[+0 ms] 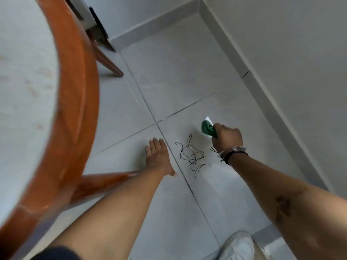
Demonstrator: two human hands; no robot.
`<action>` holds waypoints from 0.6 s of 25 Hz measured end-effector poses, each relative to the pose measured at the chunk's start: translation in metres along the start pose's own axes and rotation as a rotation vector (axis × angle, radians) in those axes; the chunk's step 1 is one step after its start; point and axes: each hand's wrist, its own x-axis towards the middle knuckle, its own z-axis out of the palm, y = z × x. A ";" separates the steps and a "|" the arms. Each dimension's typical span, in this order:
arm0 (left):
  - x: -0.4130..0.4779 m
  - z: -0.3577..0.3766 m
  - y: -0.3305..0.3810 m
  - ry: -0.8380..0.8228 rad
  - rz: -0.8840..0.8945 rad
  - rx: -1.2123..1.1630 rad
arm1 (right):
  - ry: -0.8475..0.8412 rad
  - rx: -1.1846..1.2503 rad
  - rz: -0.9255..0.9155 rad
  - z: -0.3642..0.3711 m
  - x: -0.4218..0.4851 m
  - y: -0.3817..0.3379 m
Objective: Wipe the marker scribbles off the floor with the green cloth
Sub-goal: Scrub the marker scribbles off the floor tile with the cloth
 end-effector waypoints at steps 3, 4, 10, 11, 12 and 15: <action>0.063 0.046 0.007 -0.042 -0.068 0.105 | -0.190 -0.154 -0.182 0.077 0.018 -0.023; 0.079 0.057 0.010 -0.051 -0.082 0.137 | -0.225 -0.154 -0.172 0.101 0.013 -0.026; 0.109 0.093 -0.001 -0.070 -0.137 0.274 | -0.174 -0.128 -0.132 0.145 0.003 -0.021; 0.111 0.093 -0.003 -0.072 -0.129 0.260 | -0.198 -0.124 -0.132 0.142 0.014 -0.019; 0.112 0.093 -0.005 -0.067 -0.120 0.237 | -0.227 -0.124 -0.122 0.140 0.024 -0.019; 0.114 0.090 -0.007 -0.096 -0.108 0.170 | -0.279 -0.235 -0.178 0.142 0.029 -0.022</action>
